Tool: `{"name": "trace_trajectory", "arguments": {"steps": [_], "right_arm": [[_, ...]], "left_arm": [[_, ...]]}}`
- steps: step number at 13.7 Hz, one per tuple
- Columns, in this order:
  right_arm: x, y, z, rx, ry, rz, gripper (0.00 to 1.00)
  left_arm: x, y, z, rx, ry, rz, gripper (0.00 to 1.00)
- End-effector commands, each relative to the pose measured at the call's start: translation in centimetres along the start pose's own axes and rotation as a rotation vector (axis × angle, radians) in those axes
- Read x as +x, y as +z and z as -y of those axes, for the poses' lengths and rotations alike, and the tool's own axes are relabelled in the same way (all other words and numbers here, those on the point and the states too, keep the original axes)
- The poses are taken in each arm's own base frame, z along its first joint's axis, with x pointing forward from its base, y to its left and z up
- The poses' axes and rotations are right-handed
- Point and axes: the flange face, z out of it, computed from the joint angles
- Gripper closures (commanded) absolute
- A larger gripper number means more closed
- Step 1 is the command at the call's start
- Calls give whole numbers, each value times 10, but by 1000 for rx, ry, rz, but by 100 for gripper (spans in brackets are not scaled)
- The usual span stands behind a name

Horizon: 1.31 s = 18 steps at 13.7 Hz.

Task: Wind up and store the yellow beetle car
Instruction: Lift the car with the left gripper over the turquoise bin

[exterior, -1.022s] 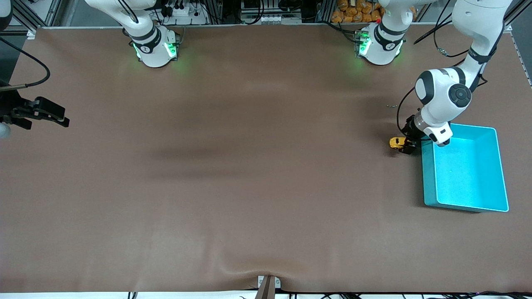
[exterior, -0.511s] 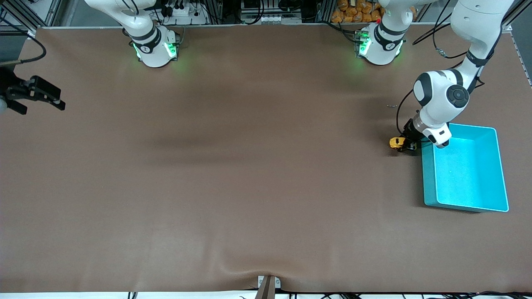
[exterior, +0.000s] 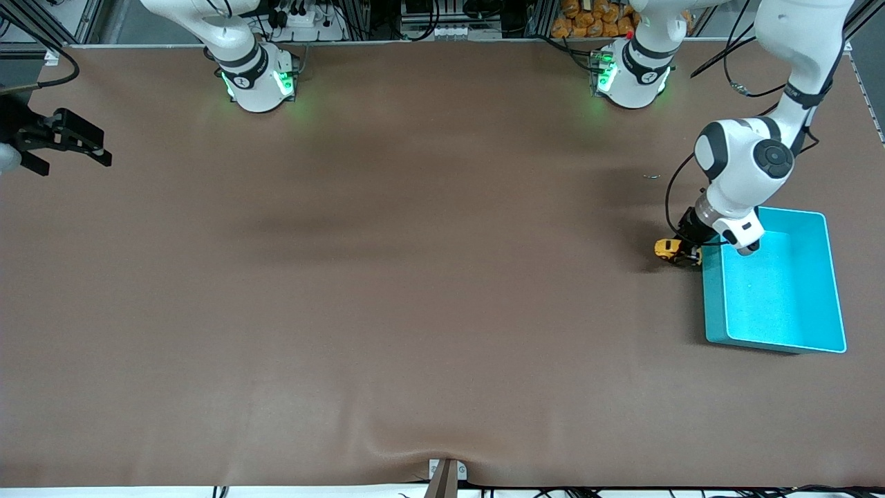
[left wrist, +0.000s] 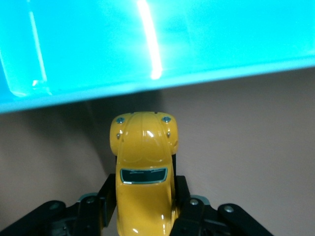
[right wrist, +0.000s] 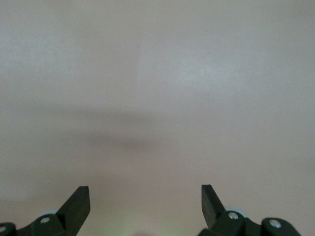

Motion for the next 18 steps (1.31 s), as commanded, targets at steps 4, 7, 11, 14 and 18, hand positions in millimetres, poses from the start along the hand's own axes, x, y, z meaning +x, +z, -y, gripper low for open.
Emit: {"name": "trace_trajectory", "arguments": {"steps": [4, 7, 11, 14, 18], "right_arm": [[-8, 1, 1, -8, -2, 26, 0], [-6, 3, -1, -10, 3, 28, 0], [-3, 1, -2, -9, 6, 25, 0], [-4, -1, -2, -11, 3, 22, 0], [-4, -6, -8, -14, 14, 10, 0]], "left_arm": [[4, -94, -70, 34, 118, 4, 100], [19, -118, -86, 95, 304, 22, 100], [59, -122, -76, 98, 531, 31, 100], [89, -133, -78, 80, 652, 15, 100], [113, -134, -67, 153, 883, -30, 100]]}}
